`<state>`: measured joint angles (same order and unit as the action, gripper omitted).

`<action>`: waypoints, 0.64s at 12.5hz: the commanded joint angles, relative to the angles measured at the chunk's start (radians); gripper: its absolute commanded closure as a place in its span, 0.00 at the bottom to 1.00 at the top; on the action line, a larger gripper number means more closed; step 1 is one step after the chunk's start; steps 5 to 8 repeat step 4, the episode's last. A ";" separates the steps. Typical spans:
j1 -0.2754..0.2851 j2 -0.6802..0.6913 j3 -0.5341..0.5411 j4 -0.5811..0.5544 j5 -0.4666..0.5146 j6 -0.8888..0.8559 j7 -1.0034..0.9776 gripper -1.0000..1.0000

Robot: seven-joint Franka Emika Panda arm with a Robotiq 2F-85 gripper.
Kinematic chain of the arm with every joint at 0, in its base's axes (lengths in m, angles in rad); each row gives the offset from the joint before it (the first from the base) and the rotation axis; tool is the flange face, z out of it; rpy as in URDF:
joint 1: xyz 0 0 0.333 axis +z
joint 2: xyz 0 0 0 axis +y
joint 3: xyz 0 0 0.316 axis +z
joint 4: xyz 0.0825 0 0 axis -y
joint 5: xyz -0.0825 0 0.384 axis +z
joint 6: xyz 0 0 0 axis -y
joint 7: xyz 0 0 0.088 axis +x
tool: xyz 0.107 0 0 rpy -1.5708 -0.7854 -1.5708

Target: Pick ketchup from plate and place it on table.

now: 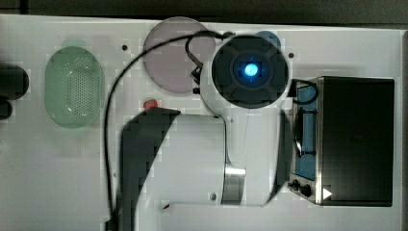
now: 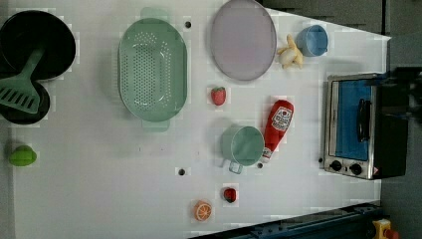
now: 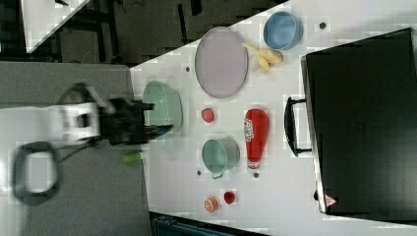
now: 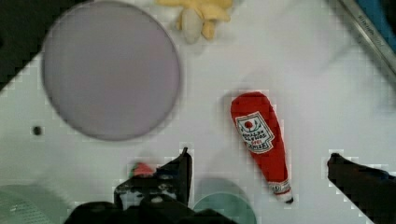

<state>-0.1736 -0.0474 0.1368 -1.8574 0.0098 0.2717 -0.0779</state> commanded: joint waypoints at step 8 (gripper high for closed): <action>-0.006 0.020 -0.001 0.111 0.002 -0.181 0.091 0.00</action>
